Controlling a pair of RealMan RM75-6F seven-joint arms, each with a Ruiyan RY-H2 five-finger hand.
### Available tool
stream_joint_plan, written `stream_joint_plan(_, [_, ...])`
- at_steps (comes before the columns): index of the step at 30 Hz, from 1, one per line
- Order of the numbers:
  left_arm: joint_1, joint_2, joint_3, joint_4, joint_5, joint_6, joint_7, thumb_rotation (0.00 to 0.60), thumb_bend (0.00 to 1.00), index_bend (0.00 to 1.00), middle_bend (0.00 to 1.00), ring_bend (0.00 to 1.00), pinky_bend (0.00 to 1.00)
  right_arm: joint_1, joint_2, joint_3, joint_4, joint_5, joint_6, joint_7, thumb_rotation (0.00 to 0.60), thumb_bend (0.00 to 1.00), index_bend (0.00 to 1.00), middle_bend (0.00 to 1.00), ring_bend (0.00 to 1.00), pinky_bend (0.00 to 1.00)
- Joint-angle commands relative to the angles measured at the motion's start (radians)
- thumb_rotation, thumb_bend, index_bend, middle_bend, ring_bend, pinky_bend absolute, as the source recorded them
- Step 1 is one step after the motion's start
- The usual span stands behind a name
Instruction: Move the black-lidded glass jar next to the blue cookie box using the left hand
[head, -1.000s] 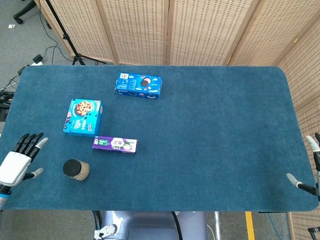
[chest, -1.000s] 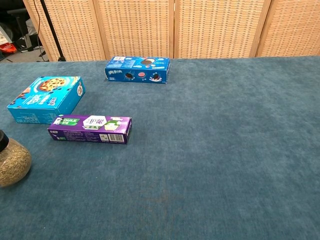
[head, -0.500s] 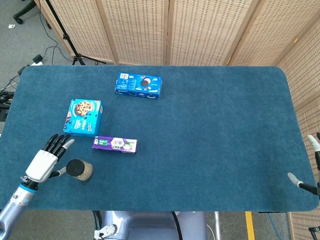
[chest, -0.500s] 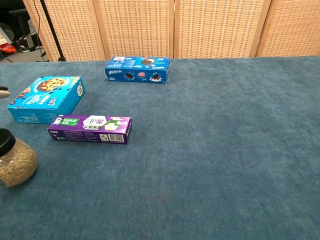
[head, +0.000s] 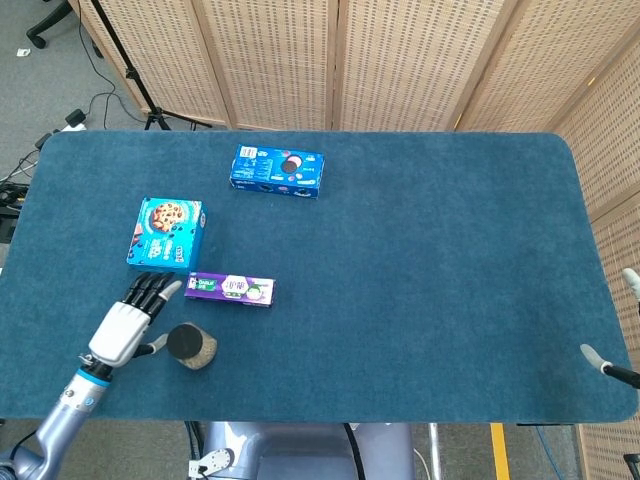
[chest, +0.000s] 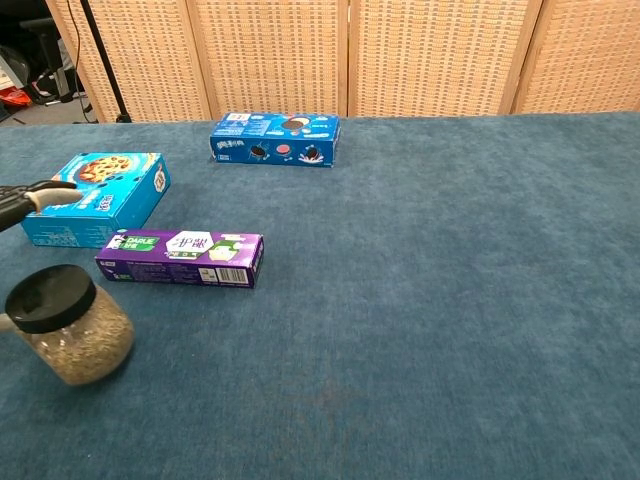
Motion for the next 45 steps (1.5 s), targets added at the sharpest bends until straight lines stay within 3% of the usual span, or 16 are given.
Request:
stream_joint_plan(1, [-0.024,0.008,-0.007,-0.093,0.000,-0.031,0.094,0.600,0.00,0.00,0.00,0.00,0.00,0.000,0.002,0.001,0.001,0.002,-0.002,0.005,0.600,0.00,0.00,0.00,0.00,0.00])
stream_joint_plan(15, [-0.094,0.010,-0.056,-0.334,-0.044,-0.146,0.338,0.600,0.00,0.00,0.00,0.00,0.00,0.002,0.008,0.004,0.006,0.014,-0.013,0.021,0.600,0.00,0.00,0.00,0.00,0.00])
stream_joint_plan(22, [-0.109,-0.014,-0.058,-0.378,-0.058,-0.176,0.404,0.600,0.00,0.00,0.00,0.00,0.00,0.002,0.007,0.003,0.005,0.013,-0.013,0.018,0.600,0.00,0.00,0.00,0.00,0.00])
stream_joint_plan(28, [-0.091,0.030,-0.054,-0.393,-0.044,-0.123,0.395,0.600,0.00,0.00,0.00,0.00,0.00,0.003,0.006,0.003,0.005,0.012,-0.014,0.015,0.600,0.00,0.00,0.00,0.00,0.00])
stream_joint_plan(34, [-0.065,0.138,-0.015,-0.416,-0.009,-0.075,0.341,0.600,0.00,0.00,0.00,0.00,0.00,0.001,0.003,-0.001,-0.001,0.001,-0.008,0.001,0.600,0.00,0.00,0.00,0.00,0.00])
stream_joint_plan(38, [-0.049,0.193,0.043,-0.391,0.068,-0.019,0.267,0.600,0.00,0.00,0.00,0.00,0.00,-0.001,0.003,-0.003,-0.005,-0.003,-0.003,-0.004,0.600,0.00,0.00,0.00,0.00,0.00])
stream_joint_plan(45, [-0.029,0.169,0.125,-0.237,0.228,0.125,0.124,0.600,0.00,0.00,0.00,0.00,0.00,-0.002,0.004,-0.003,-0.005,-0.004,-0.002,-0.001,0.600,0.00,0.00,0.00,0.00,0.00])
